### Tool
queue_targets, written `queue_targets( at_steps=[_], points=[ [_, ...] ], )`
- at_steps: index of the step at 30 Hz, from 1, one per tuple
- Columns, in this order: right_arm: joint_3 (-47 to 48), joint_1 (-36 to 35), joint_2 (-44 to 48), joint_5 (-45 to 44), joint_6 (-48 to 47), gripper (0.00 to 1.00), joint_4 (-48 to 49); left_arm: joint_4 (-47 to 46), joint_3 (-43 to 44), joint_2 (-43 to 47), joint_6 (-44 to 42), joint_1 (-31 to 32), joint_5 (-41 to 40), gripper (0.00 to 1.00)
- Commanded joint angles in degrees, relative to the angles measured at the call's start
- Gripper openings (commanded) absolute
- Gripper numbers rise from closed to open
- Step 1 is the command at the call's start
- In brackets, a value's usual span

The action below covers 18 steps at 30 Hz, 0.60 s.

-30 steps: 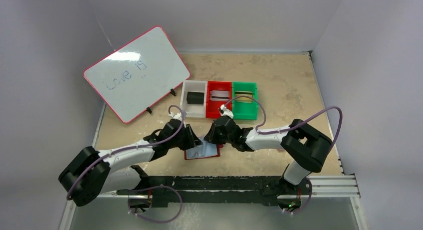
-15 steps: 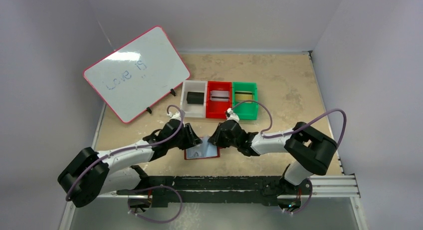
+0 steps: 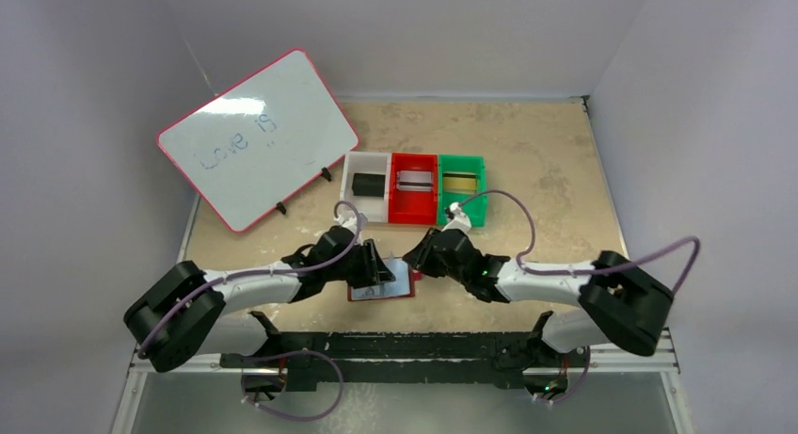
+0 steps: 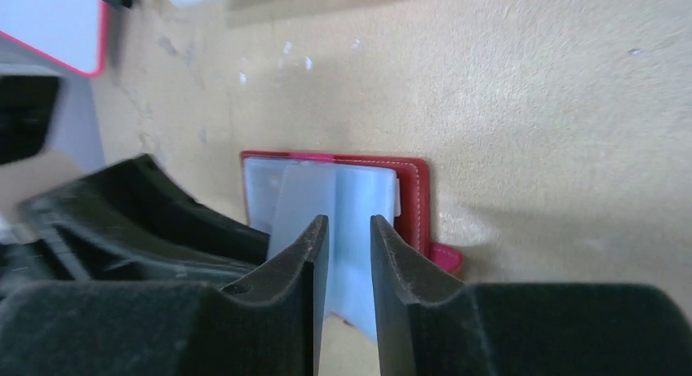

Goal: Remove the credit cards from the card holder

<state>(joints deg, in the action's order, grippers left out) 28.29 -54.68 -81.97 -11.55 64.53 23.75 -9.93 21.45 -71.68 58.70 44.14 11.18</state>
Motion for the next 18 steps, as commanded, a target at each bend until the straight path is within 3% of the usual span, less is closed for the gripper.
queue_targets(
  at_steps=[1, 5, 11, 14, 18],
  points=[
    [-1.5, 0.2, 9.8, -8.4, 0.8, 0.3, -5.6, -6.5, 3.7, -3.2, -2.2, 2.5, 3.2, 0.37],
    [-2.9, 0.2, 16.5, -11.3, 1.0, 0.4, -9.1, -5.7, 6.3, -7.2, -3.5, 4.6, 2.0, 0.37],
    [-4.5, 0.2, 21.8, -13.0, 1.3, 0.68, -9.7, -6.4, 7.9, -12.4, -3.9, 7.1, -0.9, 0.4],
    [-3.7, 0.2, 21.6, -13.1, 1.1, 0.82, -10.0, -6.6, 8.8, -10.7, -4.0, 8.3, -1.4, 0.41],
    [-1.4, 0.2, 20.2, -14.4, 0.2, 0.89, -10.3, 0.2, 10.0, -4.1, -4.8, 8.5, -8.7, 0.41]
  ],
)
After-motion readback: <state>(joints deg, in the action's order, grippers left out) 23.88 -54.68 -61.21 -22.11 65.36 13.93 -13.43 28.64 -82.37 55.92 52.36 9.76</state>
